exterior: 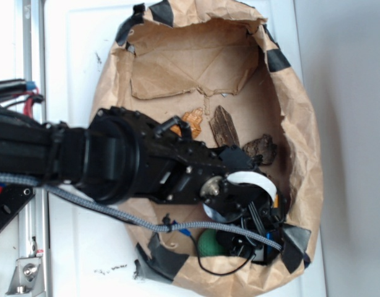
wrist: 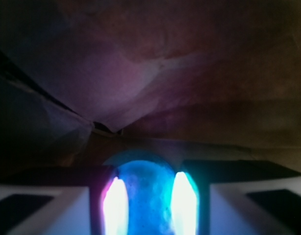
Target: Grab the blue ball.
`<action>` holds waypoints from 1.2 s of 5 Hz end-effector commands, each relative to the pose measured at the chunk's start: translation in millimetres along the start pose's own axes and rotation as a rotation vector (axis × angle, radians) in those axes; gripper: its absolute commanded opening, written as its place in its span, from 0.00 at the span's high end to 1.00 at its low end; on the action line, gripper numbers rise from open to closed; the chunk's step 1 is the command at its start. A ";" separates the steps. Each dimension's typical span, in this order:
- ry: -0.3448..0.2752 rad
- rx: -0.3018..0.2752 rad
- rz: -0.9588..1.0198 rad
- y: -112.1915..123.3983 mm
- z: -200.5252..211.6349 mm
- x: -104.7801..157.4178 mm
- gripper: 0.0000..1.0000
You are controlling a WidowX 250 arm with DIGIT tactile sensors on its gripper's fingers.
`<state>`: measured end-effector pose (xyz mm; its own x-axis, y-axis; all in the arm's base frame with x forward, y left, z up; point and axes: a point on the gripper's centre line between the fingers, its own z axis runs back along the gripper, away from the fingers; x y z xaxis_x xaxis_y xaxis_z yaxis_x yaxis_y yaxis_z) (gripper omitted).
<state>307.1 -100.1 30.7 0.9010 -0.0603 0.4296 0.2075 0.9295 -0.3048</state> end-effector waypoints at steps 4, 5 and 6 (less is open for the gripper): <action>0.026 0.114 0.095 -15.9 61.0 4.4 1.00; 0.050 0.226 0.245 -17.5 96.0 5.1 1.00; 0.088 0.325 0.408 -13.7 122.0 4.1 1.00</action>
<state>252.2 -54.2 117.9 0.9238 0.3310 0.1922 -0.3146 0.9427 -0.1114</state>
